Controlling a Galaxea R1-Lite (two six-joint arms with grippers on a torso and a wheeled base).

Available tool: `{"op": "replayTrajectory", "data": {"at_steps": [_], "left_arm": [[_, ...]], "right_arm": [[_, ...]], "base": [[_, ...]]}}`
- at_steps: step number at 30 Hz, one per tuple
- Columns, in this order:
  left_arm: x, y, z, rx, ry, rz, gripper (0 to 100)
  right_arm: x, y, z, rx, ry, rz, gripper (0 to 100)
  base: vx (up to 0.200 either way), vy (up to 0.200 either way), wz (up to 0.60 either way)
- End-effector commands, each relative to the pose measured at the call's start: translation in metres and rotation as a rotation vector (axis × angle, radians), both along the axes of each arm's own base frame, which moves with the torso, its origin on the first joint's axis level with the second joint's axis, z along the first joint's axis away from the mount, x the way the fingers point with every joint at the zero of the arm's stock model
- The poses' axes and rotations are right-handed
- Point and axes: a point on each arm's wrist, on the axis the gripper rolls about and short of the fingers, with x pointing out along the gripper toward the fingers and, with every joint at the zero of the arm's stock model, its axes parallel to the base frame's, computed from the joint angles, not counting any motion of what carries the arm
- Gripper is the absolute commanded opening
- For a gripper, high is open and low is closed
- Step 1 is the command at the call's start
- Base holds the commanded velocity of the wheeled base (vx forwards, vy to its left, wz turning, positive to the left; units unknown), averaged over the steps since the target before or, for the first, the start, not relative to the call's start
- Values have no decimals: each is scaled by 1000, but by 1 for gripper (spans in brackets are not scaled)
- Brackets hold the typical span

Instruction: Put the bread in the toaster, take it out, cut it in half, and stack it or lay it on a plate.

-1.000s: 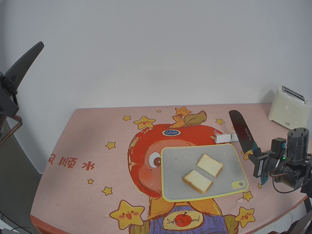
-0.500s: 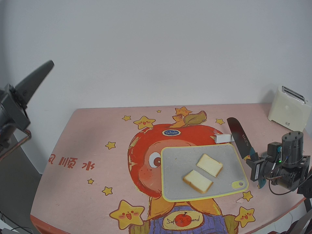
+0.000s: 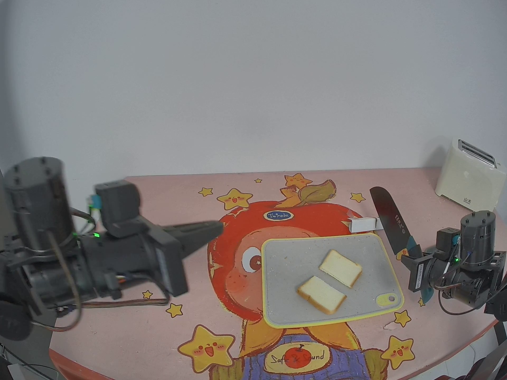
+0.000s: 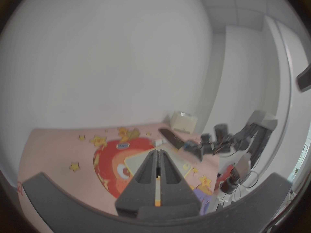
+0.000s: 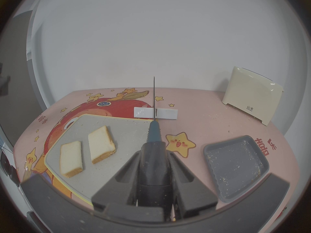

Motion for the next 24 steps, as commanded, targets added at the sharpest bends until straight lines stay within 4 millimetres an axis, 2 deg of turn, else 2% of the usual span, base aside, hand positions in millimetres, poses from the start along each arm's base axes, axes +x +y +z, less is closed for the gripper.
{"op": "replayTrajectory", "data": {"at_steps": [1,7,21,24], "left_arm": [[40,-52,-82,243,246,100,0],[43,-53,-92,300,291,170,0],[43,-71,-81,277,267,125,0],[48,-78,-91,296,284,122,0]], "right_arm": [[-3,-1,7,10,-32,3,0],[-5,-2,11,15,-49,6,0],[-7,-3,15,20,-63,5,0],[-7,-3,13,18,-58,6,0]], "base": [[0,0,0],[0,0,0],[0,0,0],[0,0,0]]}}
